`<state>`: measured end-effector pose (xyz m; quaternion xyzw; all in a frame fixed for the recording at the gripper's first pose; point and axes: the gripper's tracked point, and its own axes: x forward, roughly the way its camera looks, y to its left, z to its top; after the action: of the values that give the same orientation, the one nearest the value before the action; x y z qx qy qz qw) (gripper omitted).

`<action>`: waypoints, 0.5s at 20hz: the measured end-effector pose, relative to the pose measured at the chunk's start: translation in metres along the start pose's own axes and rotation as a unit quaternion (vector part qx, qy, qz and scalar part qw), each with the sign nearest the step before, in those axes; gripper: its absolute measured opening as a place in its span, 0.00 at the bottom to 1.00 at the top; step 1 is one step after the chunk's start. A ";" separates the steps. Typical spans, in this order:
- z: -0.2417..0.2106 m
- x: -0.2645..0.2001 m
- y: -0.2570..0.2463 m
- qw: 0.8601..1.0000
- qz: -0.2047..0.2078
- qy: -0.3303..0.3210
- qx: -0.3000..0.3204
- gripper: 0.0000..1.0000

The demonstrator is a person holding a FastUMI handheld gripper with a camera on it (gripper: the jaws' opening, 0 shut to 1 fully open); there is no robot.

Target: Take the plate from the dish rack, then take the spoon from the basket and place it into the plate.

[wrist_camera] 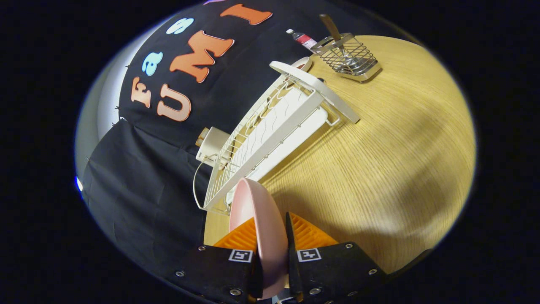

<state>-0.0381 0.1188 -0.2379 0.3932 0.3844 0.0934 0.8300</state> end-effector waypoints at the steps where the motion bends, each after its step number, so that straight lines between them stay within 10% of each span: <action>1: -0.001 0.003 0.002 1.000 0.002 0.003 0.004 0.24; 10: 0.000 0.018 0.004 1.000 -0.003 0.011 0.024 0.28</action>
<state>-0.0247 0.1294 -0.2454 0.4105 0.3972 0.0861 0.8162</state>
